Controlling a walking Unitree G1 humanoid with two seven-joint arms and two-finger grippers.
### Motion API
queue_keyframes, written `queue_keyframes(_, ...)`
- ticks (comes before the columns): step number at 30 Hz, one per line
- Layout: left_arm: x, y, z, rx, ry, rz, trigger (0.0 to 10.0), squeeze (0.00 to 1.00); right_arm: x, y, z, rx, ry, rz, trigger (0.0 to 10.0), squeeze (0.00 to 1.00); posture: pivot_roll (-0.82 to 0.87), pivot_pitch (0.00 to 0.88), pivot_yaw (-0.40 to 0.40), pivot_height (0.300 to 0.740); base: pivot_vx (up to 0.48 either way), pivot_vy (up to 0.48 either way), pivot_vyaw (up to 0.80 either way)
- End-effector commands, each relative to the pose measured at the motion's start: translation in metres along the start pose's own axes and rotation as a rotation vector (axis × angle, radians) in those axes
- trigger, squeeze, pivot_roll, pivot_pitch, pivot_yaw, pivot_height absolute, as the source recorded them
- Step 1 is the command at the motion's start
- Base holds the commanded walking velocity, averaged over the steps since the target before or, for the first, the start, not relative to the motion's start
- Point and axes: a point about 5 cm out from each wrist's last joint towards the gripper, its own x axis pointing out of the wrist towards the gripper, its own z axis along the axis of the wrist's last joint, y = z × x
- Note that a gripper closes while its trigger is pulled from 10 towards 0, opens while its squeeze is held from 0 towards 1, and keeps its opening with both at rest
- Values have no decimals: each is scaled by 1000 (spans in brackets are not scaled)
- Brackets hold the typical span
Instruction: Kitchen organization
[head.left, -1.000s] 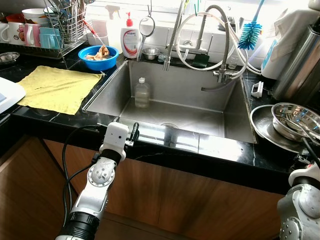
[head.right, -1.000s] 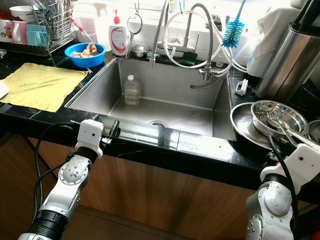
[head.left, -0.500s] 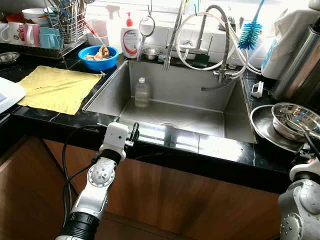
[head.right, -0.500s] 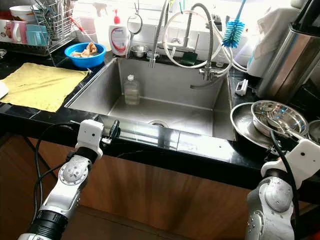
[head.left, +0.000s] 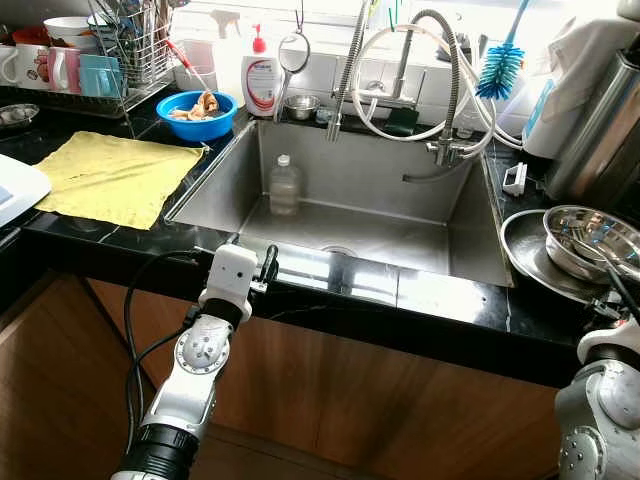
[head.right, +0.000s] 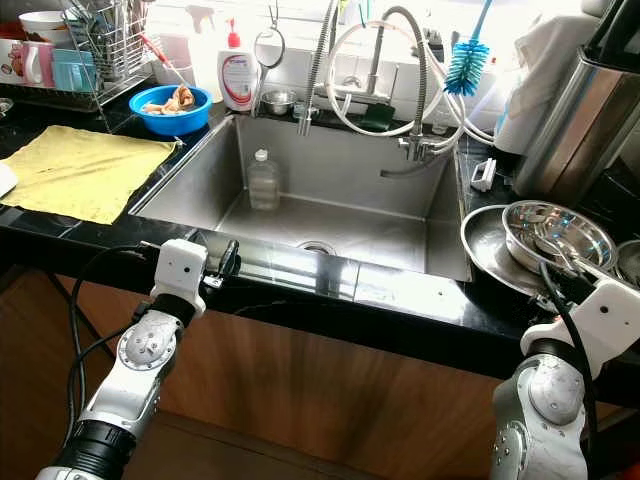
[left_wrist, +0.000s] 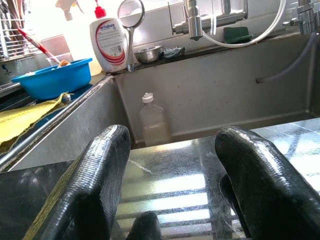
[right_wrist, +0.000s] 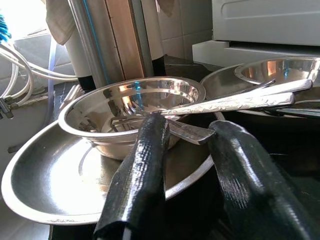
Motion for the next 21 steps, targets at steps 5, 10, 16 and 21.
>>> queue_keyframes(5,-7,-2,-13,26,65,-15,10000,0,0,2,0,17,2,6,0,0,57,0,-73,740,0,0,0)
queue_keyframes(10,-7,-1,-13,28,64,-12,10000,0,1,4,1,25,-6,17,0,0,57,0,-74,740,0,0,0)
queue_keyframes(16,-6,-3,-12,40,59,-22,10000,0,-1,11,5,50,-28,67,0,0,56,0,-73,740,0,0,0)
queue_keyframes(21,-6,-3,-11,42,59,-24,10000,0,-2,15,5,60,-29,98,0,0,57,0,-74,740,0,0,0)
